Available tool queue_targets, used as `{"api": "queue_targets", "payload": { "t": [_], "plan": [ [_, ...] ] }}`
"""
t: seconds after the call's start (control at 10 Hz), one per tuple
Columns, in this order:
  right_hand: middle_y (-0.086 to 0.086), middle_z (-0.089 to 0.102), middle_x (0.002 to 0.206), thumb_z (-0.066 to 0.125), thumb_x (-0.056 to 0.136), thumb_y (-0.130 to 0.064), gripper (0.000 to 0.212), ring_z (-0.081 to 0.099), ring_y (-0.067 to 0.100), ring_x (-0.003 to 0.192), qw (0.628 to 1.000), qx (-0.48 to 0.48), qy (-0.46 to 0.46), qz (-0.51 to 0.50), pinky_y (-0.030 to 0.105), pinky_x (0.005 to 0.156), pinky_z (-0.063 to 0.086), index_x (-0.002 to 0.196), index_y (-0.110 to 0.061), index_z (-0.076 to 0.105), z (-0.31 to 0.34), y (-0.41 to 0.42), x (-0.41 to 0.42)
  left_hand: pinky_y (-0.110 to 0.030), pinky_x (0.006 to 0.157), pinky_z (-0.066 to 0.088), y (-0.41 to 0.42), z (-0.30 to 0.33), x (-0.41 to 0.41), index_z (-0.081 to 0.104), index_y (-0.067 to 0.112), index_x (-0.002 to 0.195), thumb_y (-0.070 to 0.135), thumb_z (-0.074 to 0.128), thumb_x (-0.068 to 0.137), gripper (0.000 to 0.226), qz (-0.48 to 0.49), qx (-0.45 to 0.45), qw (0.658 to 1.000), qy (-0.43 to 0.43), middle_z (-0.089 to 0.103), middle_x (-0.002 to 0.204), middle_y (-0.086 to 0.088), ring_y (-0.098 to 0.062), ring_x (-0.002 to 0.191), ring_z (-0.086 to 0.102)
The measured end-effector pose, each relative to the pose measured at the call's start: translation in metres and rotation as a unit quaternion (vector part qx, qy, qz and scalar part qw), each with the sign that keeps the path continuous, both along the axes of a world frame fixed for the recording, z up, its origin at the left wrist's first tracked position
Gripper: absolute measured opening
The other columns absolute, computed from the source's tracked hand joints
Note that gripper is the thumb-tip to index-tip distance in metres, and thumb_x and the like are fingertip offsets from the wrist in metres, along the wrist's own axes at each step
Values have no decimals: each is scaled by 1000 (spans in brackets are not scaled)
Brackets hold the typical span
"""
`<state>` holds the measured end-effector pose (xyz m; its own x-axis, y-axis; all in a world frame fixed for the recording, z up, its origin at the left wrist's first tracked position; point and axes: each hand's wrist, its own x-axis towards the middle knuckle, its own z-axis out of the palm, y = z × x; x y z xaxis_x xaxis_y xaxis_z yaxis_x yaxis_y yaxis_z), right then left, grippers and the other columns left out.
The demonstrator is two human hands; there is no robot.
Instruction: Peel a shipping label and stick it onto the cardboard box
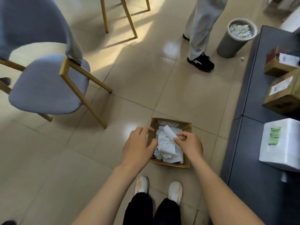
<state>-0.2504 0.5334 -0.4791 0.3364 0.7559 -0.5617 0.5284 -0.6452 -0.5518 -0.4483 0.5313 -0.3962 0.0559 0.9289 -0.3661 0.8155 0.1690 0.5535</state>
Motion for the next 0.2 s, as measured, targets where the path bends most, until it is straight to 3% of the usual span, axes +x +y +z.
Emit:
{"api": "queue_targets", "payload": {
  "t": [0.2],
  "plan": [
    [-6, 72, 98, 77, 80, -36, 28, 63, 11, 84, 999, 7, 31, -14, 15, 57, 36, 106, -28, 74, -13, -7, 14, -25, 84, 38, -5, -11, 14, 58, 30, 129, 38, 52, 97, 34, -10, 12, 1000, 12, 59, 130, 9, -11, 125, 49]
  ]
}}
